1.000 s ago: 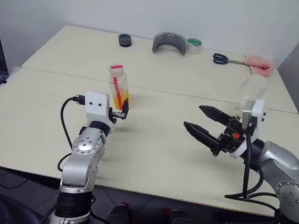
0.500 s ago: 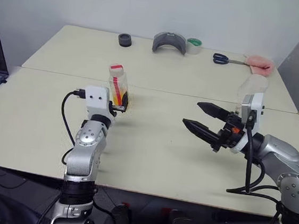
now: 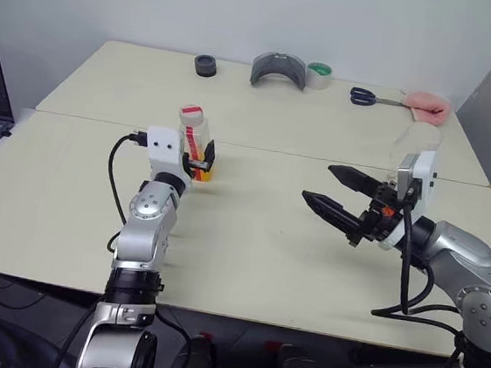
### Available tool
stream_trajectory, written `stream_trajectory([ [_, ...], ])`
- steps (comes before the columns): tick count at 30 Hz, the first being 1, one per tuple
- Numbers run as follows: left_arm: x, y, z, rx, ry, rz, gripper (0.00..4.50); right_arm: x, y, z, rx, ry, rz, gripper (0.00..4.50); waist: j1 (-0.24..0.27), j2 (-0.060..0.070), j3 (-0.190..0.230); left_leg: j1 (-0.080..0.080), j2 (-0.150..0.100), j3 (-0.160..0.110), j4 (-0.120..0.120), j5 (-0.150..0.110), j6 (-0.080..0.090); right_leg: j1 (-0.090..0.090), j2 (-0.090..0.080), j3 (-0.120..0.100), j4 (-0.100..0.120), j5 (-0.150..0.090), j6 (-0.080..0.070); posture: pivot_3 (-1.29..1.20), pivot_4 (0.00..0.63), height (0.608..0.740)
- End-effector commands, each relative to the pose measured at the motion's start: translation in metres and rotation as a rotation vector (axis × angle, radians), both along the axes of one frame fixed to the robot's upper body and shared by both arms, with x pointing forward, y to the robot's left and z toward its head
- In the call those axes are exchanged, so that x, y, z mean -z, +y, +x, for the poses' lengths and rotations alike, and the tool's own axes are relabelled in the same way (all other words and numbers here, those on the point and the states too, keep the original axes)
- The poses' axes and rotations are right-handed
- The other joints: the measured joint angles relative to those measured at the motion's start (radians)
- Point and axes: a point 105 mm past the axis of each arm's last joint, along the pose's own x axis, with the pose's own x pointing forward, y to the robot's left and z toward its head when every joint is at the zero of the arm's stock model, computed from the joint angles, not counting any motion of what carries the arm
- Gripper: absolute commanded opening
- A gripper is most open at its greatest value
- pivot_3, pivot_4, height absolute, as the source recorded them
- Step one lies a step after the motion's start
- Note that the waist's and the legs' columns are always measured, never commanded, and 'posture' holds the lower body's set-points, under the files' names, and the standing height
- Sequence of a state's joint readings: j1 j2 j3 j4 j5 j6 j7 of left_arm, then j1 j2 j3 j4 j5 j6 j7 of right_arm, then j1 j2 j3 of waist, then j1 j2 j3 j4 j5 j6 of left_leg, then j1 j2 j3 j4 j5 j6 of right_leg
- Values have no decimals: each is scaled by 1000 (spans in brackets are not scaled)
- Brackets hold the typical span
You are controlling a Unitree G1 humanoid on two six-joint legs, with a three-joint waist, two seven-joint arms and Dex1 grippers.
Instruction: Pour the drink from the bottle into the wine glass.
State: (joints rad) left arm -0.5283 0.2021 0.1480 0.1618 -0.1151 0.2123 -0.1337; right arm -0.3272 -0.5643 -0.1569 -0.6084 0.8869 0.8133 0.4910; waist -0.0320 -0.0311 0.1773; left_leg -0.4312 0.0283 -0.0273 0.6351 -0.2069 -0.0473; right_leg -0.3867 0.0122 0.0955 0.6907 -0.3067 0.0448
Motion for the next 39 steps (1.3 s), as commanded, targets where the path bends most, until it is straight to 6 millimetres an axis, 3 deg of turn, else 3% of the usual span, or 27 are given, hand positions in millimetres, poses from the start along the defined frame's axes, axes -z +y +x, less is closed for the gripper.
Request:
stream_trajectory([
  [1,-13,0,6,12,-62,14,4473,-13,-1,-6,7,-62,21,4500,0,0,0,0,0,0,0,0,0,0,0,0,0,0,0,0,150,740],
  [14,-6,-4,28,27,-90,44,4473,-15,-4,-6,45,-68,29,4500,0,0,0,0,0,0,0,0,0,0,0,0,0,0,0,0,150,740],
  [39,-6,-11,31,36,-103,56,4473,-17,-6,-4,65,-73,32,4500,0,0,0,-1,0,0,0,0,0,-1,0,0,0,0,0,0,150,740],
])
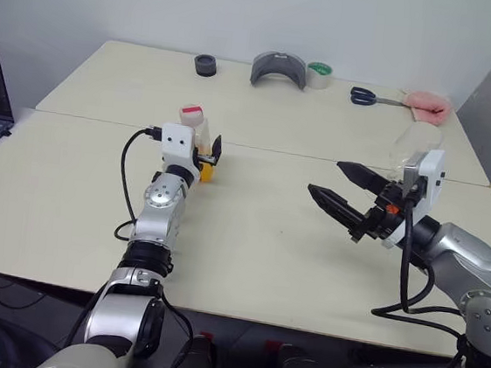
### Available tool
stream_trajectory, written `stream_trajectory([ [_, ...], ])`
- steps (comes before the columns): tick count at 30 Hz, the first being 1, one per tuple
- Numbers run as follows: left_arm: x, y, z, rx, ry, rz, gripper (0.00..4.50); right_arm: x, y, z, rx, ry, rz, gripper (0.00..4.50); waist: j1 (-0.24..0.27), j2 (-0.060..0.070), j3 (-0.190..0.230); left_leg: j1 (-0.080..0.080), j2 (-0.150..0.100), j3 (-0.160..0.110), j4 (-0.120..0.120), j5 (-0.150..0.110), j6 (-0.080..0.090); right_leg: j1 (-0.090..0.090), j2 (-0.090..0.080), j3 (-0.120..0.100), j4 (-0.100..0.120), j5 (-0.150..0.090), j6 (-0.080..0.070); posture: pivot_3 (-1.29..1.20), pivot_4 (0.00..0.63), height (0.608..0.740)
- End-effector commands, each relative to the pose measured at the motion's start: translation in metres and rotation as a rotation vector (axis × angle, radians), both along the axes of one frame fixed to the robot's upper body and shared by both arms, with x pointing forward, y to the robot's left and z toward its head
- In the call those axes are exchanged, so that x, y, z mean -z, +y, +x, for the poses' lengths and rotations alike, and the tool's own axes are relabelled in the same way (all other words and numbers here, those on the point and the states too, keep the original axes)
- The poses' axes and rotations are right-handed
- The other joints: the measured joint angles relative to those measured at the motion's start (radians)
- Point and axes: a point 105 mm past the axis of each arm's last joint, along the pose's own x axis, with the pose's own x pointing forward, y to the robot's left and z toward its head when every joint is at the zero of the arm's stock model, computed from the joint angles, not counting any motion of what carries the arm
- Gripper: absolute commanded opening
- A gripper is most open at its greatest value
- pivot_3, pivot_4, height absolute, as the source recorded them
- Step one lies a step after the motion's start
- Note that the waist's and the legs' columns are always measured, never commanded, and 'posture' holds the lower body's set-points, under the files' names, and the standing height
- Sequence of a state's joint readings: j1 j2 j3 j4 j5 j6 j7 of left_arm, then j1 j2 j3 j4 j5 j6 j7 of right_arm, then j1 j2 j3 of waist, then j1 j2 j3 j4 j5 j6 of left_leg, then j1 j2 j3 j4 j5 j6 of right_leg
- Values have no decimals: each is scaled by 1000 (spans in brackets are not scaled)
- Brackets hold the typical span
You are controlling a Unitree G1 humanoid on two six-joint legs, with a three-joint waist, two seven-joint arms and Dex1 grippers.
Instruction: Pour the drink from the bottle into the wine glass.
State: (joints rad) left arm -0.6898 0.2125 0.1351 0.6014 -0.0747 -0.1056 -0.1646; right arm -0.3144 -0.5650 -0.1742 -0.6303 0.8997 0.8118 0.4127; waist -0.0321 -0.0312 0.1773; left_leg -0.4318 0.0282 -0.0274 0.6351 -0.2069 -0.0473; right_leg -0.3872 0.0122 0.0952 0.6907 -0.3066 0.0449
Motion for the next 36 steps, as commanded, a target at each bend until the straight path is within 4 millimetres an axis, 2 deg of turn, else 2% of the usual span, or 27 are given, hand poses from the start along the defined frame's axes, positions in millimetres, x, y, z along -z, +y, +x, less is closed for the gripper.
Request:
stream_trajectory([
  [1,-19,-6,2,14,-68,12,4473,-14,0,-6,-10,-66,18,4500,0,0,0,0,0,0,0,0,0,0,0,0,0,0,0,0,150,740],
  [36,-33,-9,2,14,-107,13,4473,-15,3,-5,-18,-60,28,4500,0,0,0,0,0,0,0,0,0,0,0,0,0,0,0,0,150,740],
])
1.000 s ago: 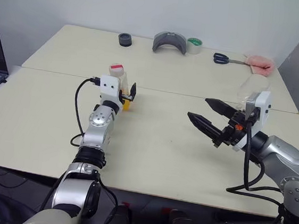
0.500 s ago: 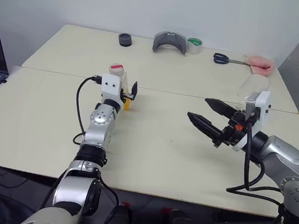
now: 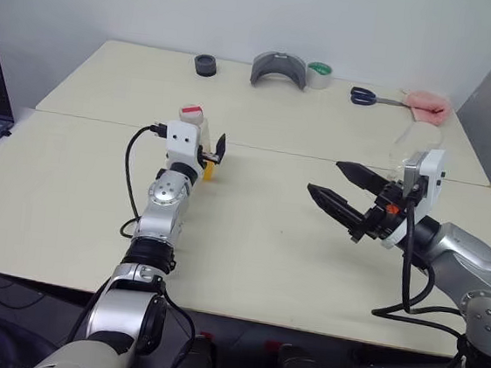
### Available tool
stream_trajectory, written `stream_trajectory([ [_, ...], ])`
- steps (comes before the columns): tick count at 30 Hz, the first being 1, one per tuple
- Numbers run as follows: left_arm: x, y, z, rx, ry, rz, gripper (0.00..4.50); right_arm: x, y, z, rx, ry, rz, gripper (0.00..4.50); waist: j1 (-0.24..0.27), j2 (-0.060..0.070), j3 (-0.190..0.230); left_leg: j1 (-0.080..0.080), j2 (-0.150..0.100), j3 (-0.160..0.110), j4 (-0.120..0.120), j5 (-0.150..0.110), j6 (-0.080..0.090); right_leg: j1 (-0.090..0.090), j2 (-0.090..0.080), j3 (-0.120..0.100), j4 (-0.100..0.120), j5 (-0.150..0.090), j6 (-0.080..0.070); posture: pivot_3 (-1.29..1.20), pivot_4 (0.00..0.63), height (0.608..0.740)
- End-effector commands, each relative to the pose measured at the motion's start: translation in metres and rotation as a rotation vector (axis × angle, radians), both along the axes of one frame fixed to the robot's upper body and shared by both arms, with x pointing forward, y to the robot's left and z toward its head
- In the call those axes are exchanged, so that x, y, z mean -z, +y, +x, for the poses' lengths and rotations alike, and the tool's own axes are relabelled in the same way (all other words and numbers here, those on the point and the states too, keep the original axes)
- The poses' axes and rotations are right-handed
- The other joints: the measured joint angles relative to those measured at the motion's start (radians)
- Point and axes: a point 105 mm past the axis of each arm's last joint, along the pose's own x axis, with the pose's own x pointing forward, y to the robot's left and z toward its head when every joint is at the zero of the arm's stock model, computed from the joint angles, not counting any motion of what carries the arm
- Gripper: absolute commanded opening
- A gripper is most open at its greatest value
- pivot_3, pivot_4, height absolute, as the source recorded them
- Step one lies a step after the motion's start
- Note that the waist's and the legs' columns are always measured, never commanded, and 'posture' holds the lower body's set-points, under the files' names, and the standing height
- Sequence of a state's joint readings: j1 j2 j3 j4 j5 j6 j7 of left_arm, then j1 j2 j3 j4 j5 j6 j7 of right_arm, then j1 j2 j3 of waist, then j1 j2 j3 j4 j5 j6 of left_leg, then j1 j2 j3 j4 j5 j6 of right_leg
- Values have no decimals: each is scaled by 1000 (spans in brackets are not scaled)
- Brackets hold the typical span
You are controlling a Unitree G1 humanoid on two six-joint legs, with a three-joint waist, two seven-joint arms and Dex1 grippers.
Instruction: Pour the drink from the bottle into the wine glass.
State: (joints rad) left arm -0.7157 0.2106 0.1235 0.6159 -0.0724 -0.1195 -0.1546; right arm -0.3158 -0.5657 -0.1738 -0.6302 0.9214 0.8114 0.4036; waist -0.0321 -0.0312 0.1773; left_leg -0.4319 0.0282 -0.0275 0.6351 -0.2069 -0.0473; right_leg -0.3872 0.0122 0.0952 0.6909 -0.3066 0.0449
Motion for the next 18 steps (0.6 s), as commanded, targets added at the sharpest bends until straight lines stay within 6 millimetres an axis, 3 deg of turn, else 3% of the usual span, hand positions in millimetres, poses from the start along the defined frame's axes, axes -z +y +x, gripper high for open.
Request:
stream_trajectory([
  [1,-26,-4,-1,8,-85,6,4473,-14,2,-4,-9,-65,17,4500,0,0,0,0,0,0,0,0,0,0,0,0,0,0,0,0,150,740],
  [18,-29,-2,-1,2,-94,1,4473,-13,3,-3,-10,-65,21,4500,0,0,0,0,0,0,0,0,0,0,0,0,0,0,0,0,150,740],
])
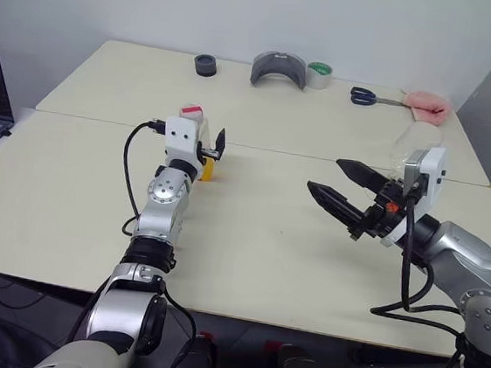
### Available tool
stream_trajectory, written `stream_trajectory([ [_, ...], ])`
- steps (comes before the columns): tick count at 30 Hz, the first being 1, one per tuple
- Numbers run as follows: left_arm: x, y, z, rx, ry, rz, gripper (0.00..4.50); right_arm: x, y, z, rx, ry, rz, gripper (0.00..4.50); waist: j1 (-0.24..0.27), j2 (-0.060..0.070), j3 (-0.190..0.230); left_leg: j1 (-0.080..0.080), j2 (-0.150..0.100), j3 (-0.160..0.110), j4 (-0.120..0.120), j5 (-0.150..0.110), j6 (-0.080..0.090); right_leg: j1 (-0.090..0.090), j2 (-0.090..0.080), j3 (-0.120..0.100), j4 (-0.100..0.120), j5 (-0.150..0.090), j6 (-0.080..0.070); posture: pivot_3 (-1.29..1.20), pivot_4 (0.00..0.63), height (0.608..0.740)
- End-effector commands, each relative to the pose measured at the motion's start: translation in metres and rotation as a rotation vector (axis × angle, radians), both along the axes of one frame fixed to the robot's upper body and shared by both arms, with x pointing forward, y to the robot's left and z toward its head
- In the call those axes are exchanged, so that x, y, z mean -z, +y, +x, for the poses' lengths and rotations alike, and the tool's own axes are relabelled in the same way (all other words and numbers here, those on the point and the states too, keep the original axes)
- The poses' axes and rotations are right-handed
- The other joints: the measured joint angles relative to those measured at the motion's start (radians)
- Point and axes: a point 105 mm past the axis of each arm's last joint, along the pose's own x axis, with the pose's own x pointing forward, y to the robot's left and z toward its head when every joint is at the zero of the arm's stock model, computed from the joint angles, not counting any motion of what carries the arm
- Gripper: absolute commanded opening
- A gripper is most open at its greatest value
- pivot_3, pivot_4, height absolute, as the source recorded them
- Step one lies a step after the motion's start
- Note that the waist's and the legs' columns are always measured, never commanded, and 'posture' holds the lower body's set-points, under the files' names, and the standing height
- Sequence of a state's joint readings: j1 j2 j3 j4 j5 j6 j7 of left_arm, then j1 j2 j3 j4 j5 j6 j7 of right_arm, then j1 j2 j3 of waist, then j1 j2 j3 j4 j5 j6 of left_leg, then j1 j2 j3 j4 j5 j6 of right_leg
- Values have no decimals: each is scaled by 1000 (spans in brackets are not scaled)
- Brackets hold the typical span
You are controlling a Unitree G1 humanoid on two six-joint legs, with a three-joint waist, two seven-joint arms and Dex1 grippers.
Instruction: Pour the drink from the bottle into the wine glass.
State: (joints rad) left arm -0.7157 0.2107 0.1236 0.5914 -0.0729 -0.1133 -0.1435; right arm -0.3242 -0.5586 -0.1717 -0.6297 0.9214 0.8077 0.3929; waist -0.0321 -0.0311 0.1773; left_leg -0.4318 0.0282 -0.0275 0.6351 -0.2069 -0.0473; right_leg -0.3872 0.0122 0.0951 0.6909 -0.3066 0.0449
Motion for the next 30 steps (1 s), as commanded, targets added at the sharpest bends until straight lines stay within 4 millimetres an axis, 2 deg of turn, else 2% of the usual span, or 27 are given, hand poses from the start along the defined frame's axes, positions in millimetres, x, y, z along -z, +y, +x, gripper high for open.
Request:
stream_trajectory([
  [1,-24,-3,-1,9,-76,4,4473,-11,2,-4,-15,-57,13,4500,0,0,0,0,0,0,0,0,0,0,0,0,0,0,0,0,150,740],
  [19,-30,-3,-3,3,-93,0,4473,-10,5,-4,-32,-58,10,4500,0,0,0,0,0,0,0,0,0,0,0,0,0,0,0,0,150,740],
  [30,-28,-2,-4,-3,-85,-3,4473,-10,5,-4,-30,-60,11,4500,0,0,0,0,0,0,0,0,0,0,0,0,0,0,0,0,150,740],
])
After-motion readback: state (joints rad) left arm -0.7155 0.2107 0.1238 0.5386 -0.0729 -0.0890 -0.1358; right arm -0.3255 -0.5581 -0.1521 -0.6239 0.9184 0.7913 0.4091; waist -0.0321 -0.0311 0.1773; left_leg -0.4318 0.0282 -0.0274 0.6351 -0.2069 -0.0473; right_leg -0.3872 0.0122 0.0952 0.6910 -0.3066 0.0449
